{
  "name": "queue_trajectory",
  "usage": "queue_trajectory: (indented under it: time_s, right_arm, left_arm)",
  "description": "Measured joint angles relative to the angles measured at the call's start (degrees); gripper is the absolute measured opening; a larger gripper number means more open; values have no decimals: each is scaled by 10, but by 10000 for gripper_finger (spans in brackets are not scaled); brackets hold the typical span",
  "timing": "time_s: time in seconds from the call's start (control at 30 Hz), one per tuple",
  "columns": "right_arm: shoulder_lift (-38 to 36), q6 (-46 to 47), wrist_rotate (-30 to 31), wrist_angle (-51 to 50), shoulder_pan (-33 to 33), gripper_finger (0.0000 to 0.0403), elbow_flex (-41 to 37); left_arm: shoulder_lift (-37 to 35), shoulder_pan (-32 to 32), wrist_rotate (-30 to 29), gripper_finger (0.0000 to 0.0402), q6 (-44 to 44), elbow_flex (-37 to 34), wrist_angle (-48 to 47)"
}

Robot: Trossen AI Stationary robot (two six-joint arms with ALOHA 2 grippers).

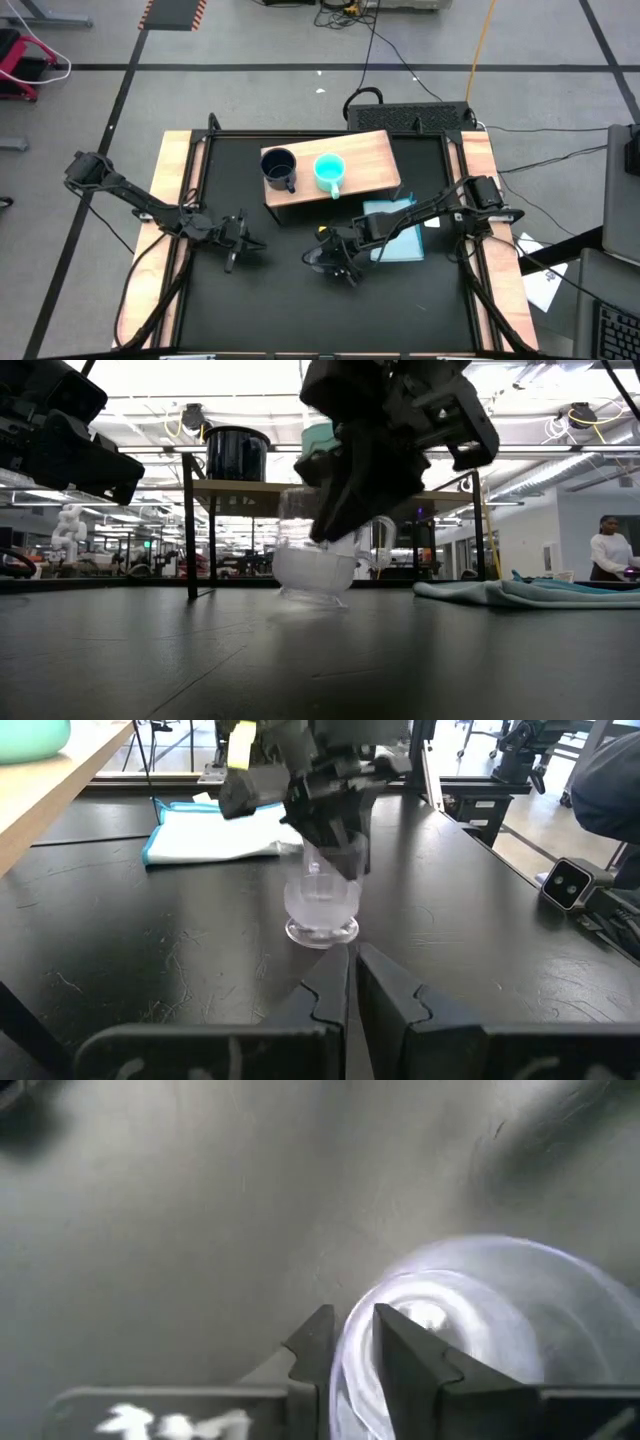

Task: Stack small to large cups/mugs on shelf
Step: Put the transparent mug on the shelf

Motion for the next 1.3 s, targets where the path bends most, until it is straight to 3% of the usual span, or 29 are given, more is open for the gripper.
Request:
queue_trajectory:
  time_s: [0.27, 0.57, 0.83, 1.07, 1.3]
  right_arm:
    - [1, 5, 0, 10, -3, 7, 0]
    - [-25, 15, 24, -20, -3, 2, 0]
    - [-137, 56, 102, -89, -9, 1, 0]
    - [-240, 99, 142, -166, -24, 1, 0]
    - [-295, 147, 158, -247, -34, 0, 0]
  left_arm:
    - [0, 0, 0, 26, 0, 0, 0]
    - [0, 0, 0, 26, 0, 0, -5]
    - [0, 0, 0, 26, 0, 0, -10]
    - [0, 0, 0, 26, 0, 0, -14]
    - [0, 0, 0, 26, 0, 0, -13]
